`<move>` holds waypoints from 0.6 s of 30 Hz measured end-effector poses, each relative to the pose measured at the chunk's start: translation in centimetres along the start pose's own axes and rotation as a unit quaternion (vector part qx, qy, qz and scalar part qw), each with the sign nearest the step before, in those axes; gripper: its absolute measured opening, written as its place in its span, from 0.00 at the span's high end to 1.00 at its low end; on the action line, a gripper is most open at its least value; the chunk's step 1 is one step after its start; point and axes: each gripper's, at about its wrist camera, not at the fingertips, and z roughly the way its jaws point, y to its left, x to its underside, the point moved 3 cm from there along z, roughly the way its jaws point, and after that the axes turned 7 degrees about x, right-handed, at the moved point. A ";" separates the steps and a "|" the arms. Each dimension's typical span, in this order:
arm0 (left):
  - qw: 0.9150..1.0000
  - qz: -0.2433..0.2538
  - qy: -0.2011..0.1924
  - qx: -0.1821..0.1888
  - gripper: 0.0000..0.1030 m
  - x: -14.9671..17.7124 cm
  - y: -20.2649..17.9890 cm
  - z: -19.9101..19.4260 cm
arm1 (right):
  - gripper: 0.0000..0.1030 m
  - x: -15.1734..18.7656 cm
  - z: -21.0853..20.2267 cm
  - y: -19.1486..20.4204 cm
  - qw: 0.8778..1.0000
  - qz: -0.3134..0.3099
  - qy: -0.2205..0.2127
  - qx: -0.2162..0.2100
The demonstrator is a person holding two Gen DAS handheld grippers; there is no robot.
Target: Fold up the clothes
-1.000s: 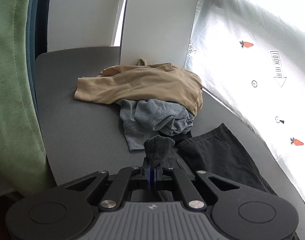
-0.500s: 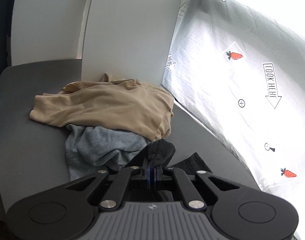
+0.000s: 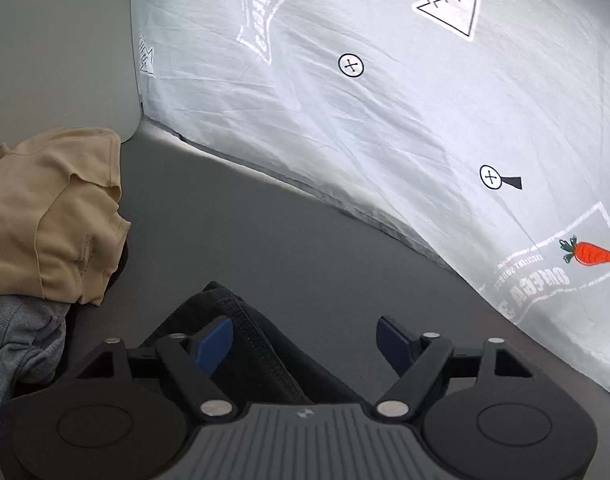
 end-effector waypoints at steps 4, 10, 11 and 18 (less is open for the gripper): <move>0.994 0.105 0.025 0.012 0.19 4.2 -2.5 -2.7 | 0.24 5.1 -3.8 3.2 0.996 -0.089 0.013 -0.024; 0.987 0.140 0.067 0.046 0.18 9.8 -5.5 -6.0 | 0.31 10.3 -11.1 6.8 0.984 -0.088 0.025 -0.154; 0.987 0.136 0.074 0.054 0.18 10.6 -5.9 -6.4 | 0.40 11.2 -12.2 8.1 0.976 -0.114 0.018 -0.185; 0.977 0.168 0.096 0.087 0.18 13.6 -8.4 -8.8 | 0.78 15.0 -12.6 15.3 0.933 -0.224 0.018 -0.280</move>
